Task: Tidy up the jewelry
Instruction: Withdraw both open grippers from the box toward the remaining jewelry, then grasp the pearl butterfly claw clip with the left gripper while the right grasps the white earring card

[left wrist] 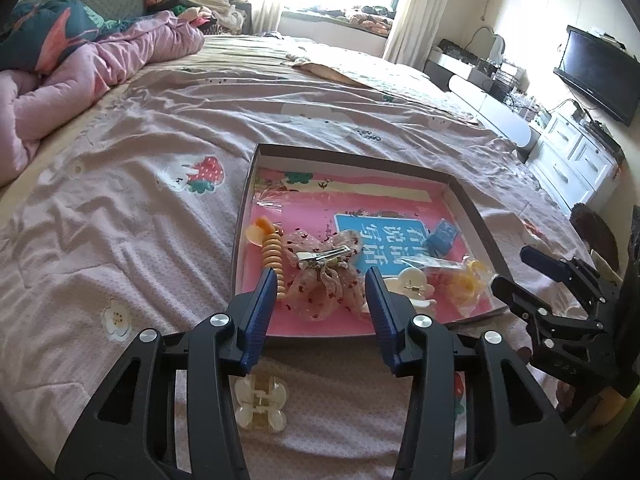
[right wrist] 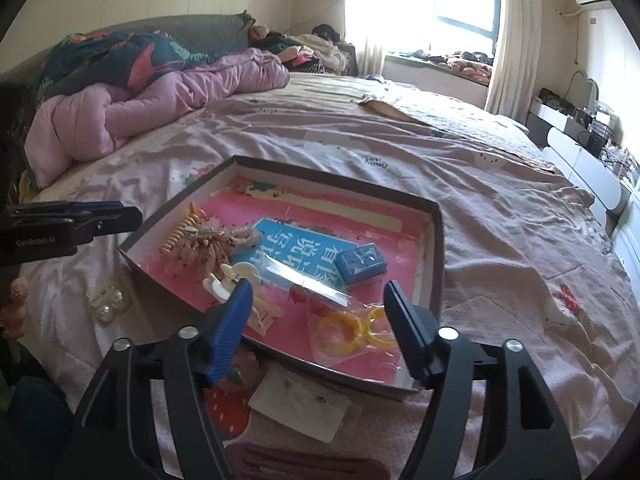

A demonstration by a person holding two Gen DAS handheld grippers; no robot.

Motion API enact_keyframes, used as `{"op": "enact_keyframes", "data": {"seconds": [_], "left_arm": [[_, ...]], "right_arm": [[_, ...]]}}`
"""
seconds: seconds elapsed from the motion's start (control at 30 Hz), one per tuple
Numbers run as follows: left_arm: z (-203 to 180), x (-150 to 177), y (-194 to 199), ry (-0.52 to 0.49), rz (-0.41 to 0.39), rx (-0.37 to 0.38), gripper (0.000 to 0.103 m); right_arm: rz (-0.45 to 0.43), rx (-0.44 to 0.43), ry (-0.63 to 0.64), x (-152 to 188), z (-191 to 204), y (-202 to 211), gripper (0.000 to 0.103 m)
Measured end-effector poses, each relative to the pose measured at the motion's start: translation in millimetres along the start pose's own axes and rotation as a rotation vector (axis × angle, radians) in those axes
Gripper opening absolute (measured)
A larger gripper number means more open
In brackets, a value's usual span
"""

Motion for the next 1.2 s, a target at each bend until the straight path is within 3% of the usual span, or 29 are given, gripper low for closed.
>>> {"op": "enact_keyframes", "data": {"seconds": [0.07, 0.17, 0.57, 0.63, 0.77, 0.83, 1.2], "left_arm": [[-3, 1, 5, -0.001, -0.005, 0.005, 0.041], [-8, 3, 12, -0.01, -0.015, 0.006, 0.045], [-22, 10, 33, -0.024, -0.045, 0.01, 0.067], [-24, 11, 36, -0.027, -0.049, 0.003, 0.076], [-28, 16, 42, -0.034, -0.053, 0.0, 0.079], [-29, 19, 45, -0.034, -0.056, -0.001, 0.087], [-37, 36, 56, -0.065, -0.056, -0.04, 0.09]], "right_arm": [[-0.007, 0.007, -0.008, 1, -1, 7, 0.078], [-0.024, 0.008, -0.027, 3, -5, 18, 0.084], [-0.049, -0.004, -0.063, 17, -16, 54, 0.09], [-0.049, -0.003, -0.067, 20, -18, 58, 0.09], [-0.053, -0.002, -0.081, 26, -21, 65, 0.092], [-0.057, 0.001, -0.087, 29, -24, 70, 0.093], [-0.068, -0.003, -0.092, 40, -29, 90, 0.094]]}}
Point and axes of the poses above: each gripper's, at about its wrist camera, not at the fingertips, and y roughly against the way its jaws point, z to its left, x to its underside, the point moved 5 cm from there along -y, roughly the way its jaws point, and after that the axes turned 6 degrees about z, right-handed, at the moved point
